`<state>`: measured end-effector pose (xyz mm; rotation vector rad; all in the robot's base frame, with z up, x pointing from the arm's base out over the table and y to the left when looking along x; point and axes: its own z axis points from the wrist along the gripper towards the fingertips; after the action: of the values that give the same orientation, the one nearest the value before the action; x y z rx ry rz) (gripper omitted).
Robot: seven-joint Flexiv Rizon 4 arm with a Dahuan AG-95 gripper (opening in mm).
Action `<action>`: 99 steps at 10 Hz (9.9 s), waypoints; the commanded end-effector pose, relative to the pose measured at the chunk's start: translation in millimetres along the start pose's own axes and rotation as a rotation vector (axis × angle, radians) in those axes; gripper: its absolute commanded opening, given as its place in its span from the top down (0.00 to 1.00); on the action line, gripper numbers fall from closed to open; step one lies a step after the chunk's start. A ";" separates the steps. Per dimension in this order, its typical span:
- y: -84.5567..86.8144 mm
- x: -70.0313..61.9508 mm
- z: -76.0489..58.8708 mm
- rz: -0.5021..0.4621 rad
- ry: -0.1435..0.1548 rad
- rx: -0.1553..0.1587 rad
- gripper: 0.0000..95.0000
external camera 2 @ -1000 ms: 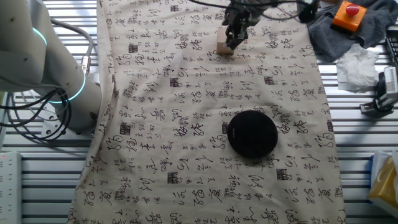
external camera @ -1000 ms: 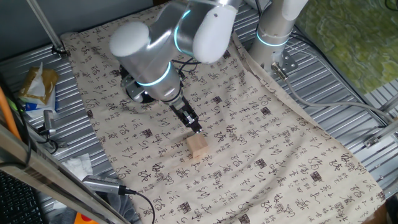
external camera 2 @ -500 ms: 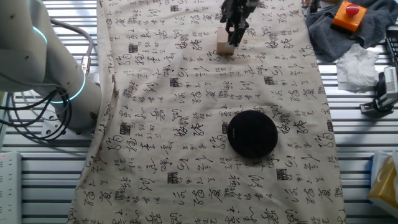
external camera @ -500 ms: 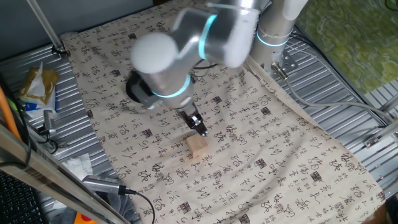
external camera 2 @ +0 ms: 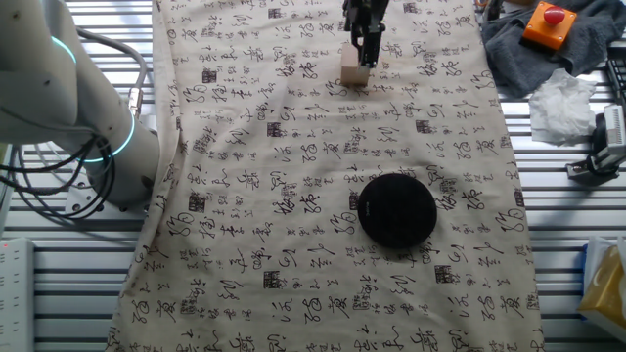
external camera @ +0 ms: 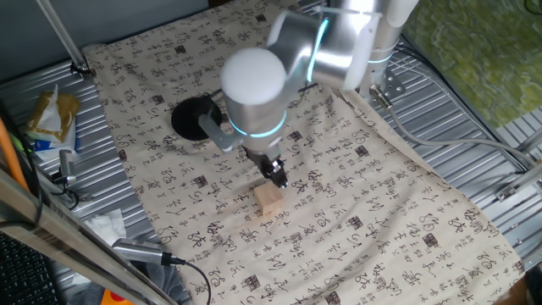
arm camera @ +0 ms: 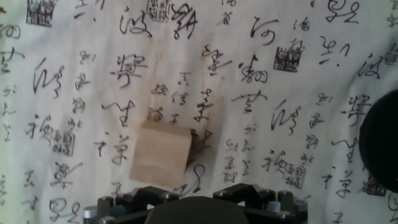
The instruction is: Place the block on the scale
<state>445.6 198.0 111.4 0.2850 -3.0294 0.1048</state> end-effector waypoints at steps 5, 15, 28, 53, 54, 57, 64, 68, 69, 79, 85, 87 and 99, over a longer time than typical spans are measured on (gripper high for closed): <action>23.4 -22.7 8.4 0.058 0.092 -0.049 0.20; 26.6 -27.5 22.0 0.055 0.101 -0.090 0.20; 28.3 -26.0 25.4 0.024 0.096 -0.102 0.20; 28.3 -26.0 25.4 -0.036 0.078 -0.138 0.20; 28.3 -26.0 25.4 -0.037 0.077 -0.138 0.20; 29.1 -25.7 25.1 -0.077 0.093 -0.143 0.20; 35.5 -22.0 35.8 0.077 0.104 -0.144 0.40; 24.9 -20.9 43.0 0.068 0.091 -0.200 0.40; 21.9 -20.3 43.6 0.060 0.090 -0.204 0.40; 17.5 -17.9 44.6 0.276 0.123 -0.238 0.40; 15.5 -22.3 50.0 0.238 0.103 -0.225 0.40; 18.8 -20.4 44.0 0.226 0.107 -0.226 0.40; 26.8 -18.8 37.8 0.205 0.064 -0.277 0.20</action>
<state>455.0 224.9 70.0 -0.0561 -2.9443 -0.2699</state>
